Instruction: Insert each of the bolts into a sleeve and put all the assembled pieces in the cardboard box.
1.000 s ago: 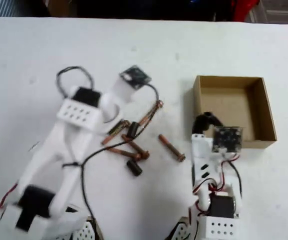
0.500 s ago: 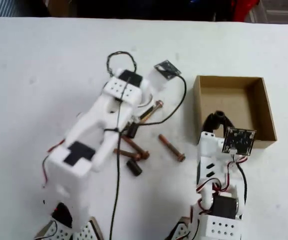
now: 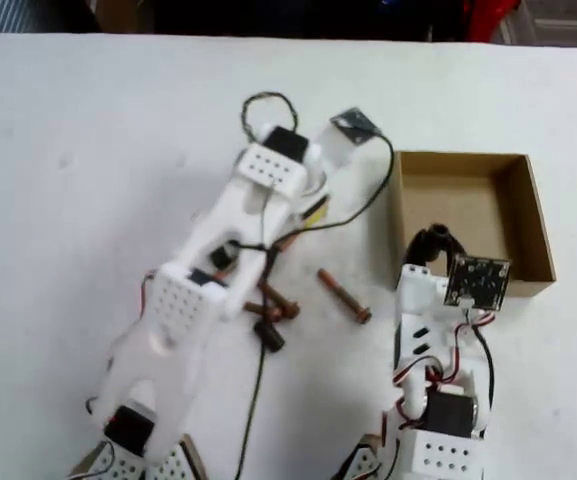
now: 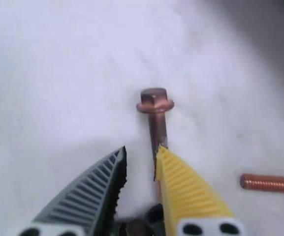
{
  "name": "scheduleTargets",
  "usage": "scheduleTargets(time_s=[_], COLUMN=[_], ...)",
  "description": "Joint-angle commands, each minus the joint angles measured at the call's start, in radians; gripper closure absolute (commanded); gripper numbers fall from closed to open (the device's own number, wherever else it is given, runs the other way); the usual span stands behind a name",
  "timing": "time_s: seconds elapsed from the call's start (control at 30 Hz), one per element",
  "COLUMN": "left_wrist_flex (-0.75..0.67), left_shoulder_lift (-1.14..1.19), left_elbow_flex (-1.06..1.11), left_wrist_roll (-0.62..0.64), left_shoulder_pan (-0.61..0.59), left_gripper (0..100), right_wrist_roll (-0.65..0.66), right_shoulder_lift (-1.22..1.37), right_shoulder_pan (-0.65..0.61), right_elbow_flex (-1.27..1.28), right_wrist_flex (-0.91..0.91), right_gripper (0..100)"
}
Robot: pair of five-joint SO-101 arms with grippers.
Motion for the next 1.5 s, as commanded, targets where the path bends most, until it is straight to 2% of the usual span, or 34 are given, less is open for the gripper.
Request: scheduleTargets(time_s=[0.0, 0.27, 0.67, 0.97, 1.17, 1.47], left_wrist_flex=[0.012, 0.02, 0.19, 0.166, 0.16, 0.098], left_shoulder_lift=[0.047, 0.189, 0.211, 0.214, 0.214, 0.214], left_elbow_flex=[-0.16, -0.348, -0.554, -0.413, -0.371, -0.365], left_wrist_roll=[0.002, 0.0, 0.0, -0.003, -0.153, -0.212], left_shoulder_pan=[0.018, 0.019, 0.085, 0.093, 0.091, 0.054], left_gripper=[87, 87, 87, 87, 87, 87], right_wrist_roll=[-0.009, -0.009, -0.009, -0.009, -0.009, -0.009], right_shoulder_lift=[-0.013, -0.013, -0.013, -0.013, -0.013, -0.013], right_shoulder_pan=[0.005, 0.005, 0.005, 0.005, 0.005, 0.005], right_elbow_flex=[-0.015, -0.015, -0.015, -0.015, -0.015, -0.015], right_wrist_flex=[-0.027, -0.027, -0.027, -0.027, -0.027, -0.027], right_gripper=[98.1, 98.1, 98.1, 98.1, 98.1, 98.1])
